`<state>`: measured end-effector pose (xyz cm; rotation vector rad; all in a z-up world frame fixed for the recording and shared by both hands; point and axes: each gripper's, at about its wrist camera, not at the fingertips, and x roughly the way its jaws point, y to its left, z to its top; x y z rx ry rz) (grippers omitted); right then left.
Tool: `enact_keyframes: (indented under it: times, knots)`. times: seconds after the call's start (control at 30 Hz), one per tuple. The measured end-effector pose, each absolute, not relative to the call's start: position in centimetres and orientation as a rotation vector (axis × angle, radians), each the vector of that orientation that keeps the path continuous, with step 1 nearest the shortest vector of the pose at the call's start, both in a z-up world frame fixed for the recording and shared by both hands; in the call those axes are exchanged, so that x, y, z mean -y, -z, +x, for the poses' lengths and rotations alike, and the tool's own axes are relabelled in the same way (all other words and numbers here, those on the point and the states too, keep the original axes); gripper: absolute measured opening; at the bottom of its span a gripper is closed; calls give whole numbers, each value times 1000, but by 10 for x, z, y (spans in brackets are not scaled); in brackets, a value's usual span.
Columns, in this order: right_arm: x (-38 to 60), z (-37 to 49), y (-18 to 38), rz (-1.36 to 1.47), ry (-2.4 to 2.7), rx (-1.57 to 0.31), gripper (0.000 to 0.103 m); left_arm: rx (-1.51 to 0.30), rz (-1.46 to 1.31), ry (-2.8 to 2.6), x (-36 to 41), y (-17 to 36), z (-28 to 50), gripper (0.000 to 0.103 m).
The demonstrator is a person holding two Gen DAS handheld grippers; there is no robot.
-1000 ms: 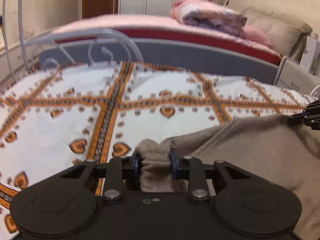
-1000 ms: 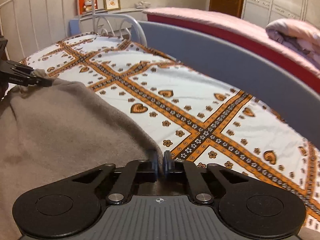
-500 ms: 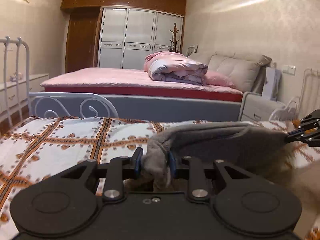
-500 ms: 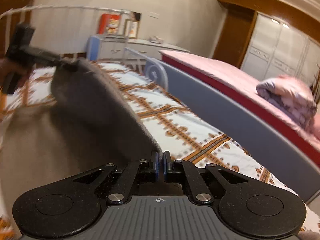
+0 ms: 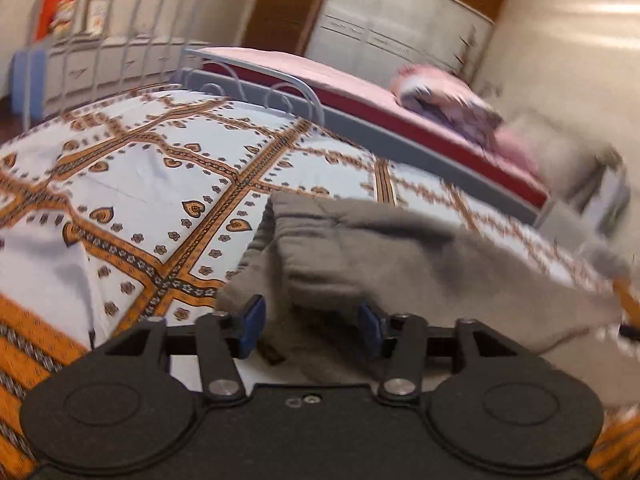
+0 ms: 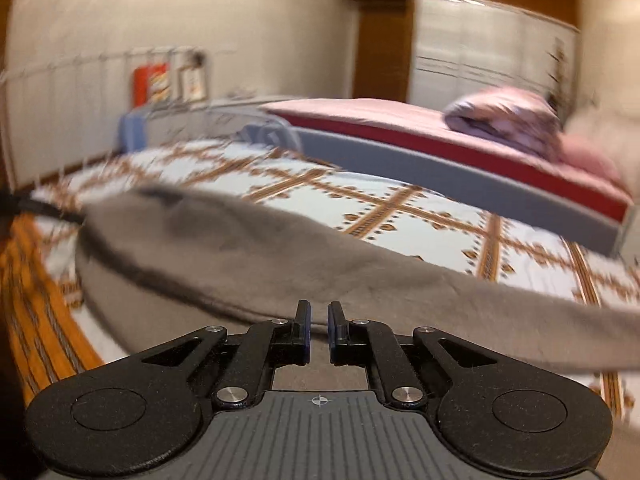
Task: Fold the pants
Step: 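Lift the waistband with both tools and fold it over toward the pant cuffs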
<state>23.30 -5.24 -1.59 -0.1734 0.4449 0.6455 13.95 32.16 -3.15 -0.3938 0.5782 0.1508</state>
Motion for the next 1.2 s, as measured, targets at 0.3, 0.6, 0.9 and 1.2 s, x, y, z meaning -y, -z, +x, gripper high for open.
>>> enact_keyframes:
  times: [0.3,0.6,0.9,1.2]
  knots:
    - [75,261,13,152,-553,-508,71,-594,-655,-200,-311,38,147,52]
    - [112,347,69,700,-472,-771,65,-564,-898,-156,-330,67,163,51]
    - [114,388,76,740,-437,-824,5,-598,-868,-69,-350,55,203,13]
    - [127,298,22,578,-616,-670,5,-750,-637,-55,-364,54,177,13]
